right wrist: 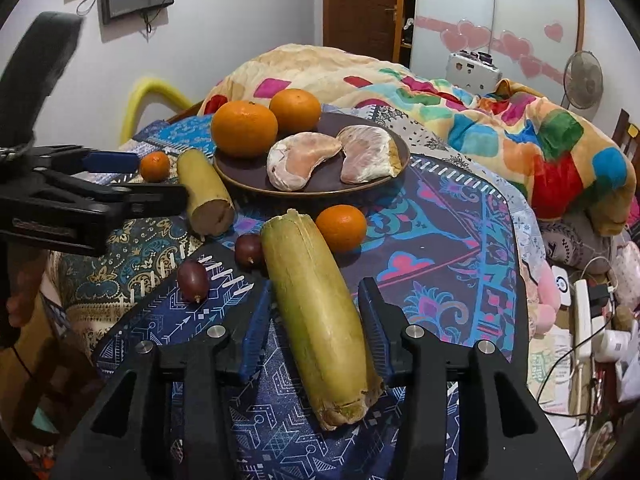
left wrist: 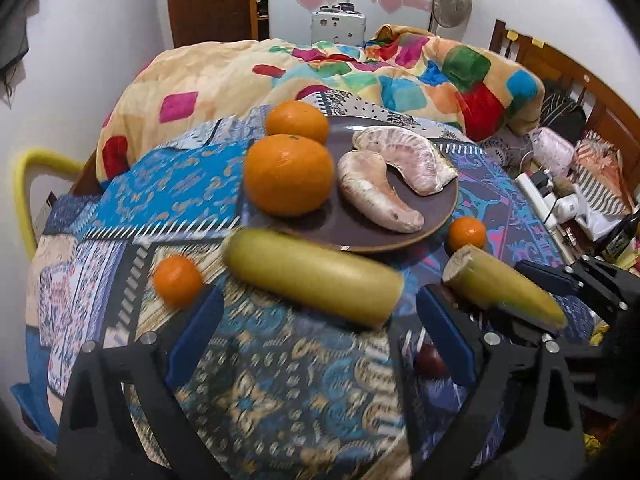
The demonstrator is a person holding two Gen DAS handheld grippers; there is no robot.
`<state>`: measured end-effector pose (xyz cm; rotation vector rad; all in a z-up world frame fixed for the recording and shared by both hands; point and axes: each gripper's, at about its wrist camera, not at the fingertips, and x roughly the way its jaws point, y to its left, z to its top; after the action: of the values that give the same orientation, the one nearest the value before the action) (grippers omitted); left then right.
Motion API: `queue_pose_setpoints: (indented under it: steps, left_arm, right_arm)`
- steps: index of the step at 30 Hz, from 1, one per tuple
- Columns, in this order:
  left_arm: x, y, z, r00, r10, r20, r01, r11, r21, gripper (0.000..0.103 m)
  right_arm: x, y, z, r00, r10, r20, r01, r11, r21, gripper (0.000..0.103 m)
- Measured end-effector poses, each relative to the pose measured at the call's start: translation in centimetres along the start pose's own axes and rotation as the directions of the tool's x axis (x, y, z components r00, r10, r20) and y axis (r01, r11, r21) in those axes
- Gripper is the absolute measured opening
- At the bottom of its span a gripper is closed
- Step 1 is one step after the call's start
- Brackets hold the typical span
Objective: Organize fruits
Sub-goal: 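Hold the corn cob in the right gripper while the left gripper grasps the yellow gourd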
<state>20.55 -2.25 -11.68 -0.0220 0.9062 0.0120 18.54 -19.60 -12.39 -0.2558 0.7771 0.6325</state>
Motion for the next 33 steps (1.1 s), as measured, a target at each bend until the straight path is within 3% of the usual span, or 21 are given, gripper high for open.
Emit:
queue_pose_setpoints:
  steps: [6,10,13,21,23,33]
  left_arm:
    - [3.0,-0.8,1.0,0.998,0.03,-0.052,-0.031,0.999,-0.024,0.098]
    - [3.6,-1.3,0.7,0.995,0.088,-0.036,-0.088,0.996,0.0,0.098]
    - [3.3,-0.5,0.1,0.997,0.062,-0.037,-0.063,0.998,-0.013,0.097]
    - [1.3,2.9,-2.2,0.999,0.004,-0.043,-0.007,0.998,-0.064,0.065]
    - [1.0,3.6,-2.8,0.998,-0.019,-0.058,0.015,0.997,-0.075,0.042]
    - [-1.3,5.1,-5.6,0.997,-0.056,-0.044,0.055,0.998,-0.008,0.037]
  right_arm:
    - [0.3,-0.5,0.0,1.0,0.024,0.013,-0.025,1.0,0.015,0.042]
    - [0.5,-0.5,-0.2,0.999,0.029,0.017,-0.029,0.999,0.02,0.041]
    - [0.5,-0.7,-0.2,0.999,0.04,0.018,-0.041,0.999,0.032,0.041]
    - [0.5,-0.4,-0.2,1.0,0.027,0.015,-0.027,0.999,0.018,0.041]
    - [0.7,-0.3,-0.1,1.0,0.026,0.001,-0.026,1.0,0.011,0.043]
    - [1.4,-0.5,0.1,0.999,0.029,-0.035,-0.027,0.999,0.037,0.037]
